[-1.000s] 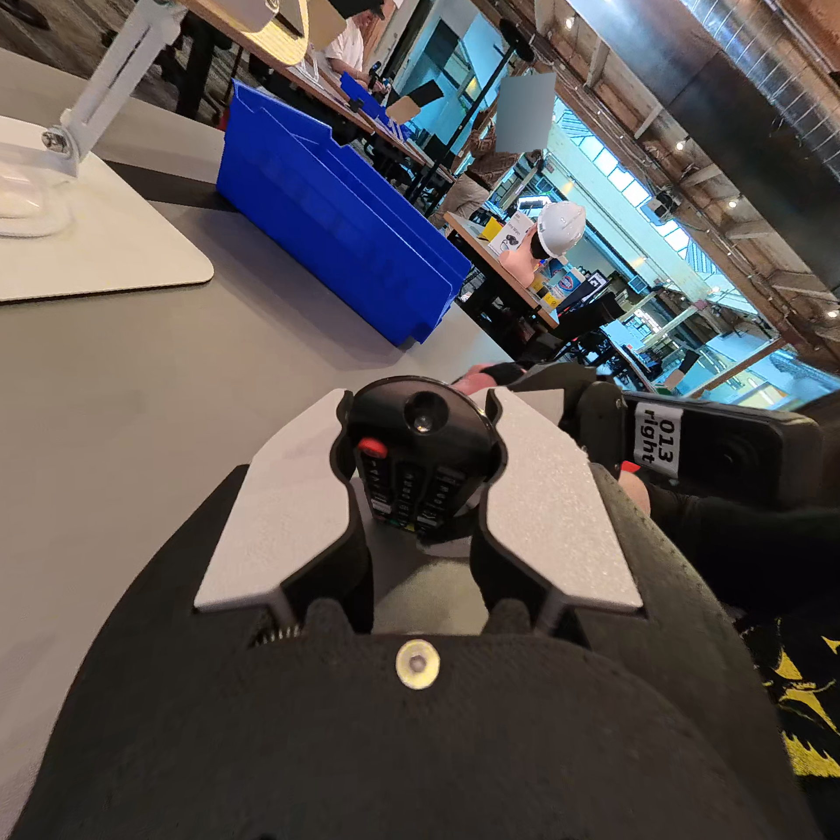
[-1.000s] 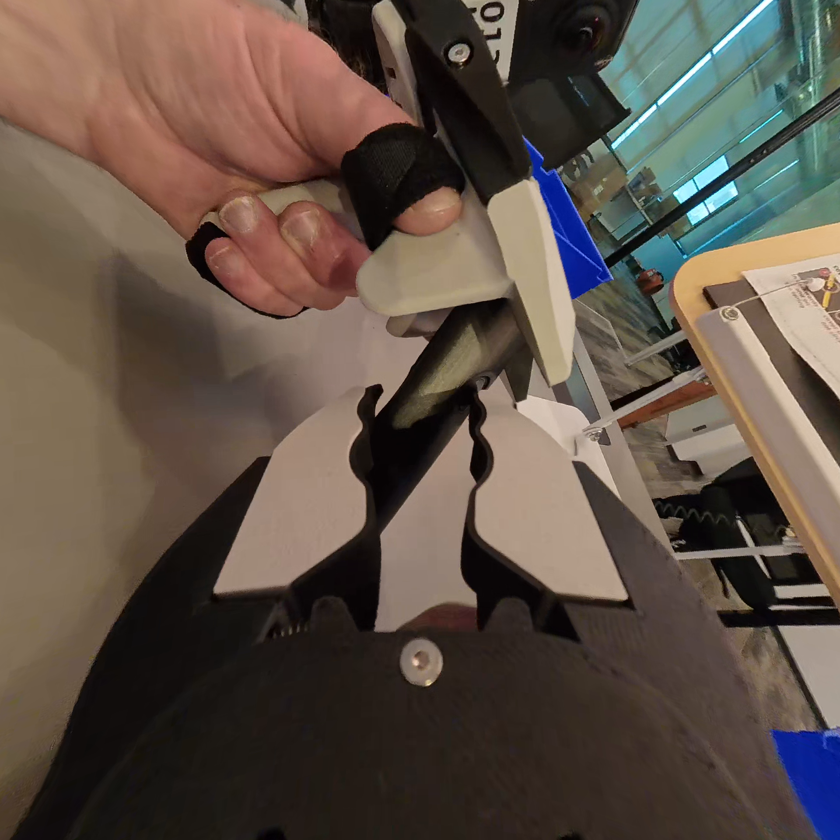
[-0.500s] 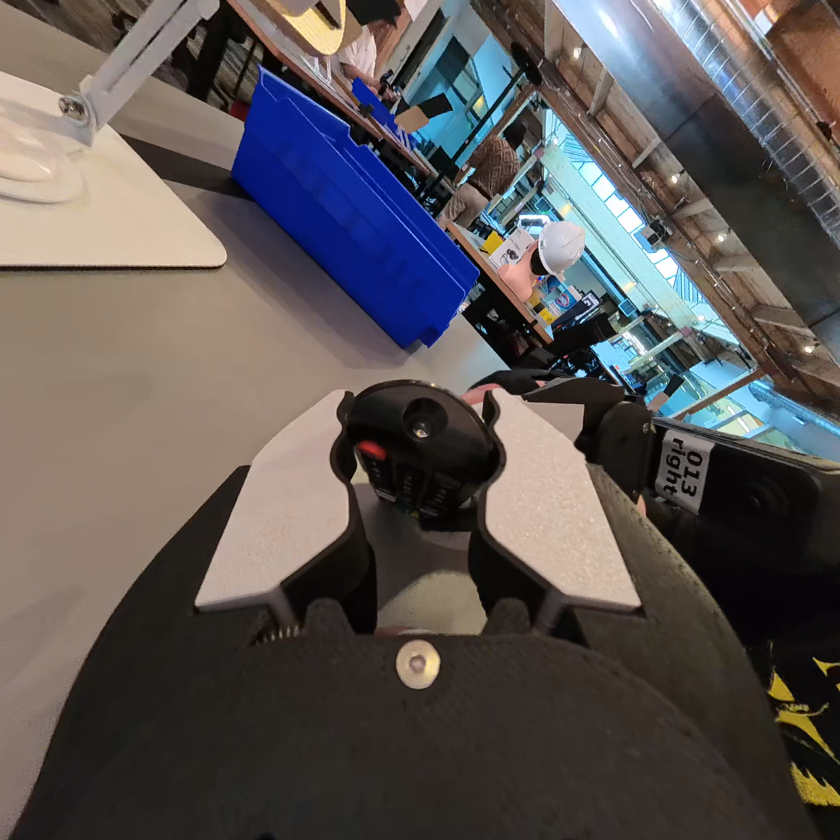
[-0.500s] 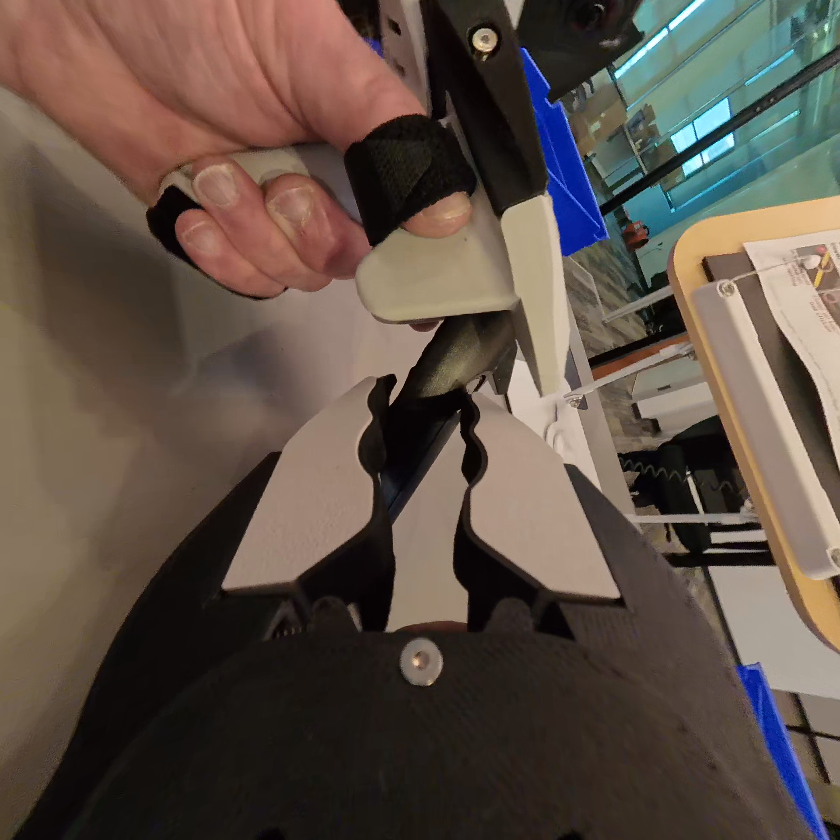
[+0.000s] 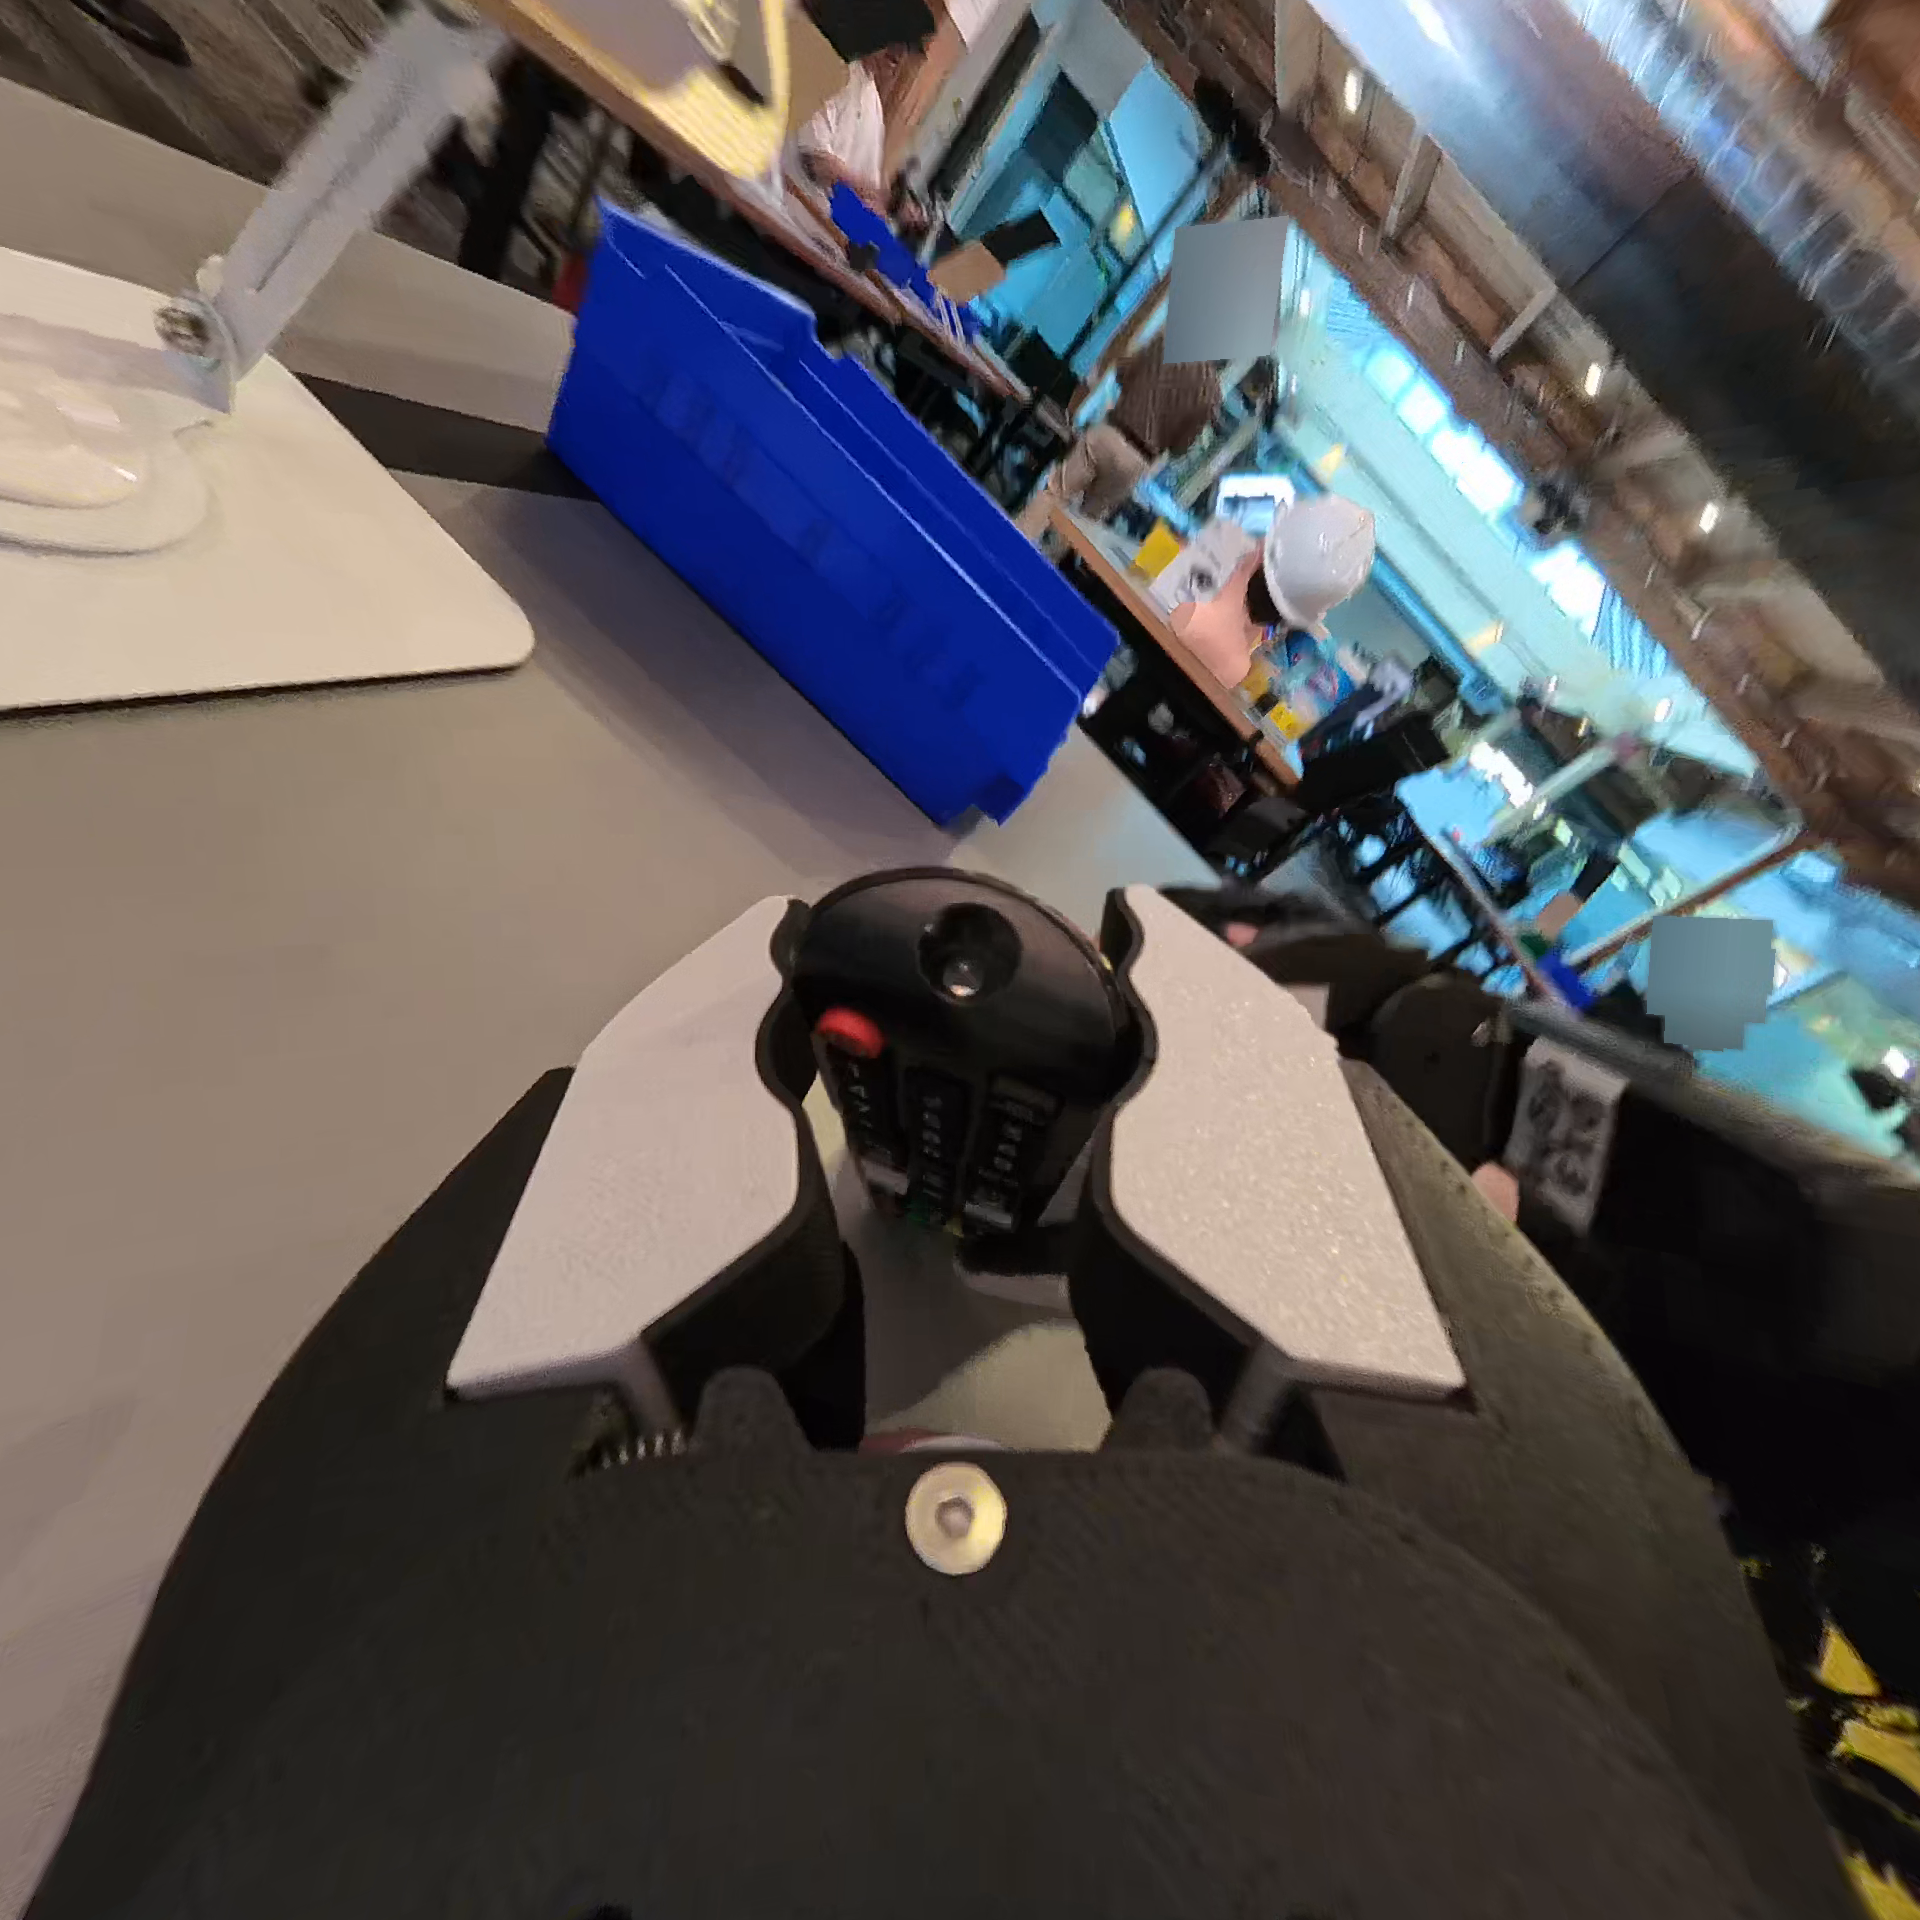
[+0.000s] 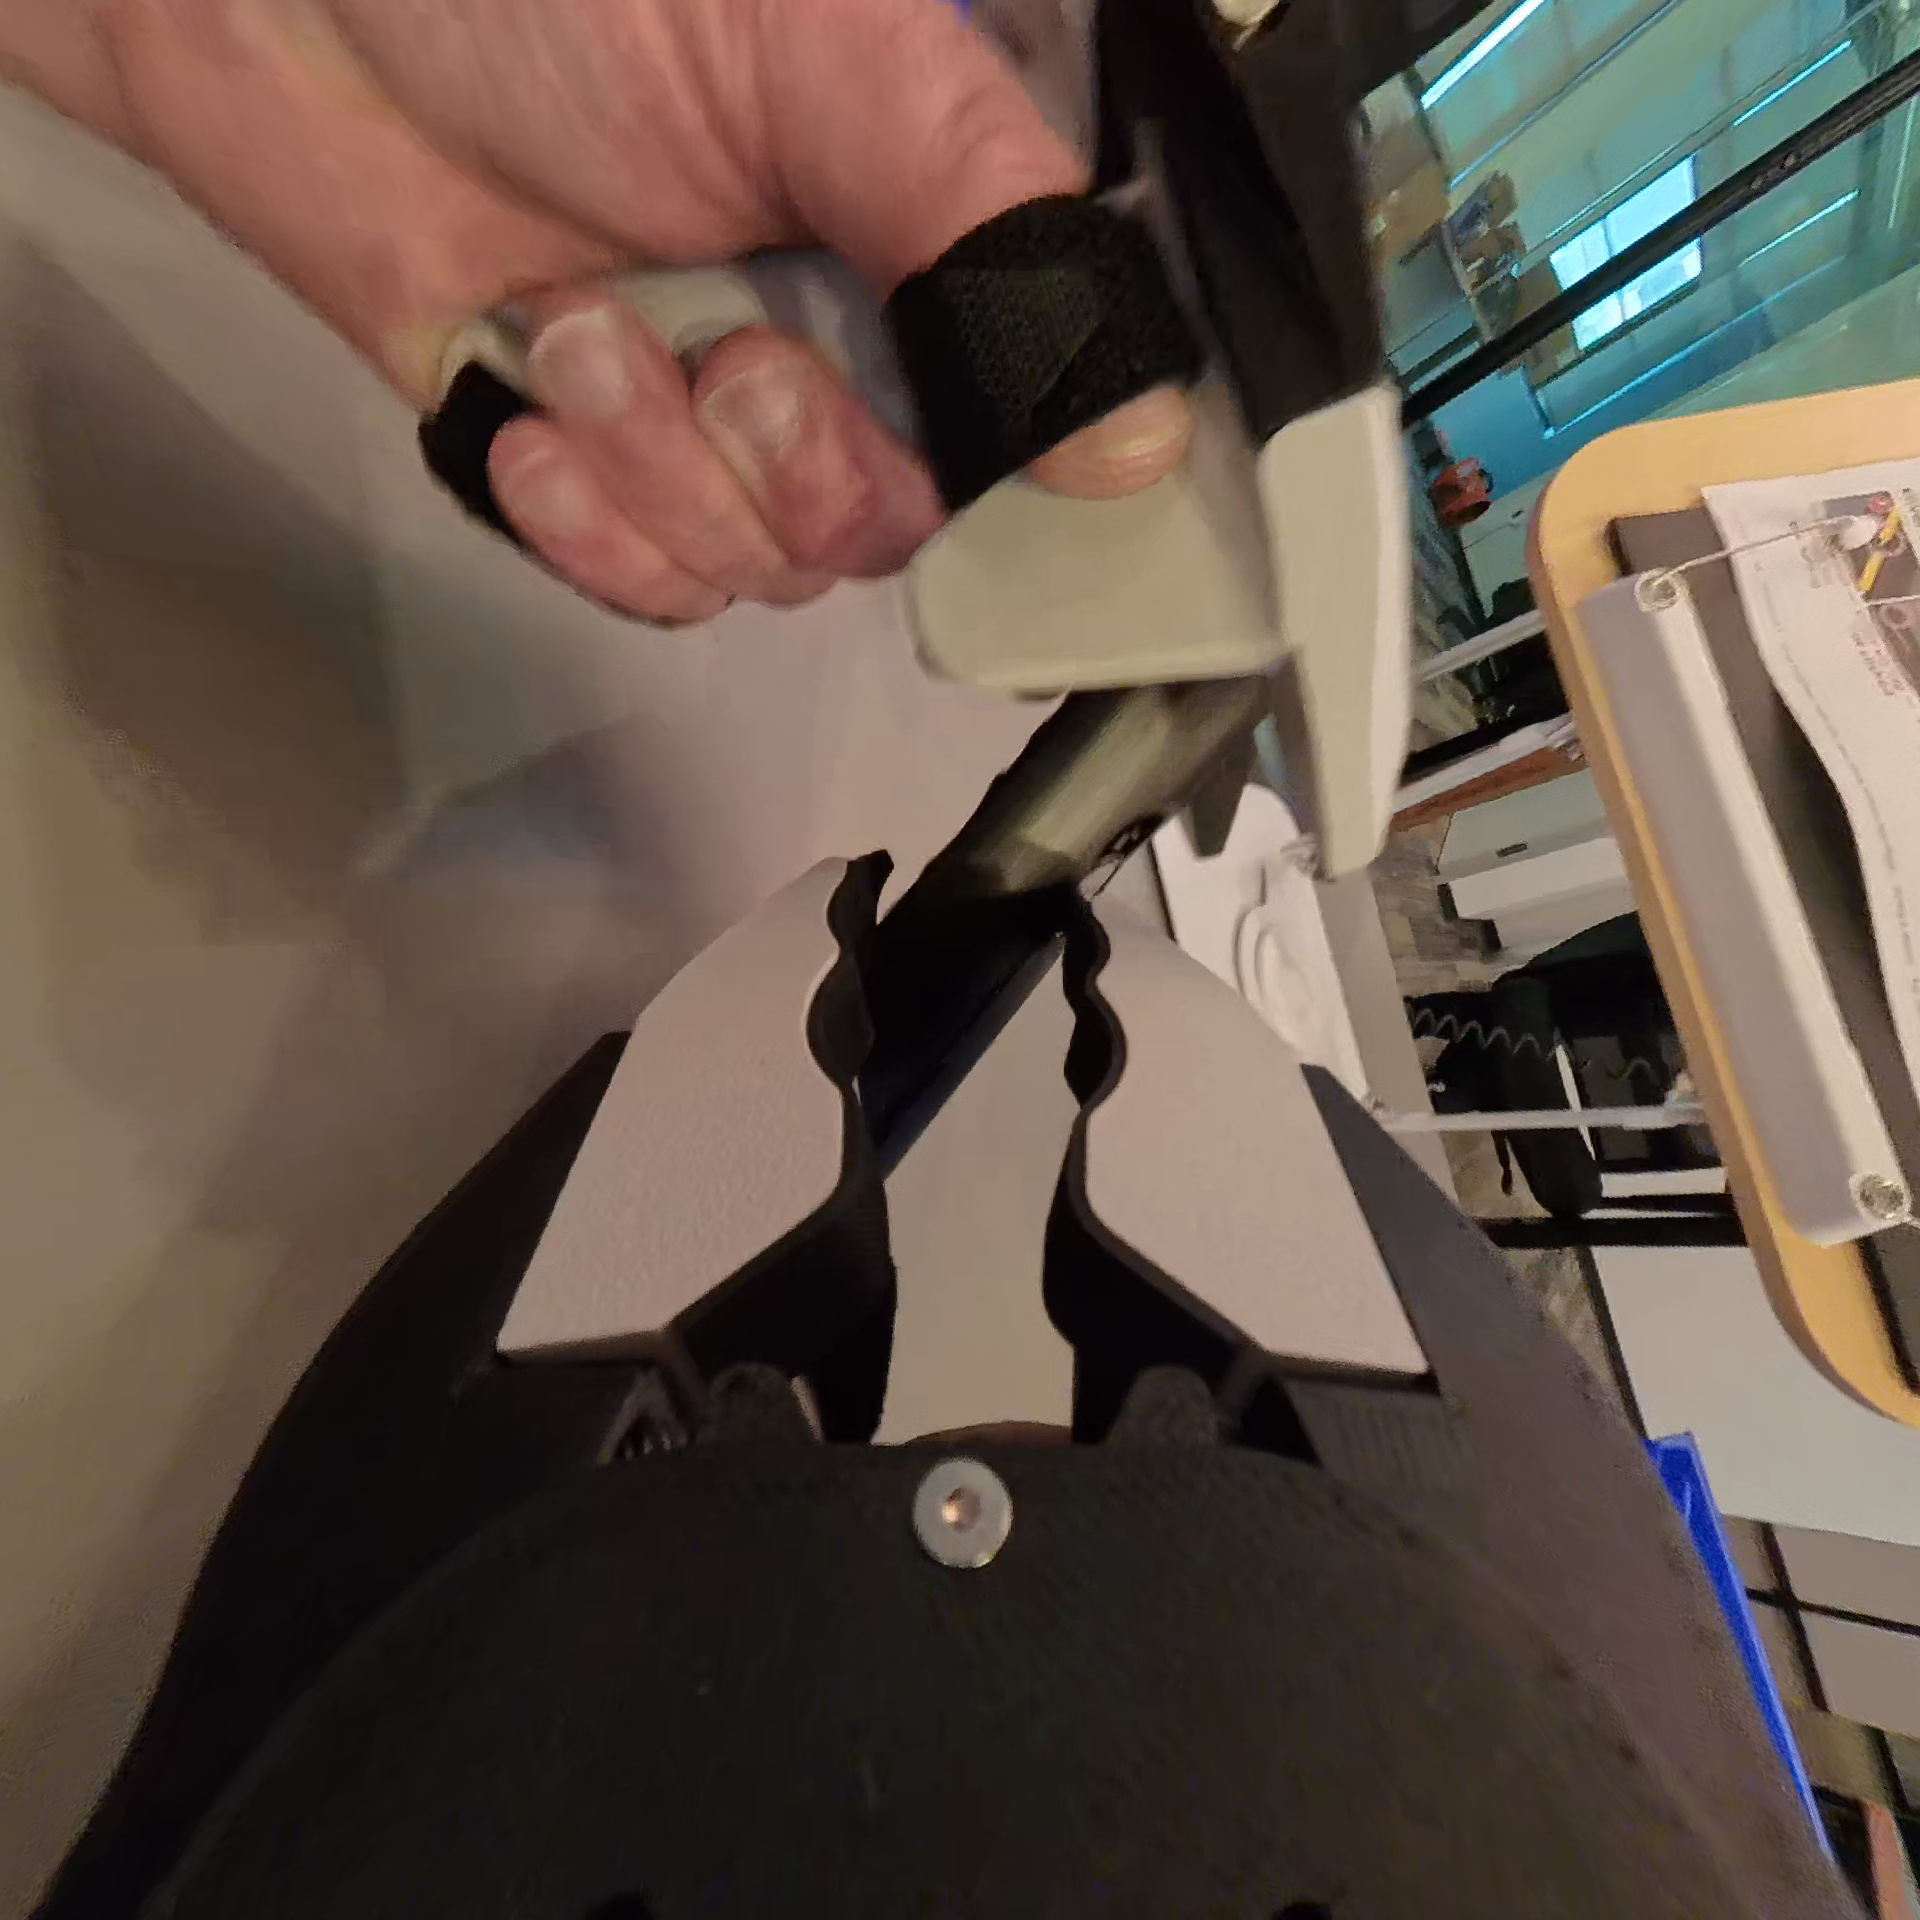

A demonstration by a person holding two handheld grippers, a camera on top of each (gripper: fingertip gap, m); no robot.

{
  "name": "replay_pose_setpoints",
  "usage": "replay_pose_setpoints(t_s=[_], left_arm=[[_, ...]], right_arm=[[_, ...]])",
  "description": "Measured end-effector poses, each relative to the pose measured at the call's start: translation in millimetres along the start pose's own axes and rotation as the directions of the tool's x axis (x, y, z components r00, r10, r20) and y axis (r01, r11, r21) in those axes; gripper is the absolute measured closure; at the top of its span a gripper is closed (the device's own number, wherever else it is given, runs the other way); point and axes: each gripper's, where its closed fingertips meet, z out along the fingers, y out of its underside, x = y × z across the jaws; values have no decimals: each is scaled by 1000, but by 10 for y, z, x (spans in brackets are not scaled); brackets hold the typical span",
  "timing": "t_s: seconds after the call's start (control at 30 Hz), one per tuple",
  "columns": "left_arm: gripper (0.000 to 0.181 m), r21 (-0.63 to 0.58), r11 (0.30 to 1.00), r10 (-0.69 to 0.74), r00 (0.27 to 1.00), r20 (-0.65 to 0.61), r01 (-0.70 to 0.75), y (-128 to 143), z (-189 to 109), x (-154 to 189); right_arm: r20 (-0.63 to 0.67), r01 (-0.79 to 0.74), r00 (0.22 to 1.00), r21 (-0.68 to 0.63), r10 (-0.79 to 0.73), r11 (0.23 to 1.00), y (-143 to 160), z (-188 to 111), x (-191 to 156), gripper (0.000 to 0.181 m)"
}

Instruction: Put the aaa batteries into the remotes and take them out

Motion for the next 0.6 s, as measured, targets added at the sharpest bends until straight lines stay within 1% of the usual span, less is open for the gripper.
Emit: replay_pose_setpoints(t_s=[0.07,0.13,0.23,0.27,0.3,0.33,0.37,0.43,0.53,0.6], left_arm=[[127,-22,998,59,998,6,-59,-22,14,45],[128,-20,998,57,998,7,-57,-45,22,40],[127,-16,997,78,997,2,-78,-45,0,37],[127,-10,994,107,994,15,-107,-74,-19,24],[128,16,989,143,988,57,-145,-126,-61,-34],[128,22,988,151,986,68,-153,-141,-100,-87],[128,31,992,118,992,40,-119,-142,-135,-105],[127,45,996,83,997,-3,-83,-133,-195,-119],[128,54,994,93,995,-32,-91,-127,-252,-117],[128,82,990,122,988,-92,-114,-147,-282,-45]], right_arm=[[-8,8,1000,-14,-8,1000,47,-12,-39,145],[-17,2,1000,-11,-3,1000,31,-9,-17,145],[18,-47,999,13,47,999,31,-7,-28,143],[33,-81,996,16,80,997,55,-4,-26,140],[35,-80,996,5,80,997,82,-10,-16,142],[26,-71,997,11,70,997,74,-24,-2,136],[43,-90,995,30,89,995,50,-35,-13,131],[89,-152,985,11,150,988,116,-17,-26,125],[153,-219,964,-9,218,976,224,-14,-50,129],[208,-275,940,-3,270,961,211,-9,-87,130]])
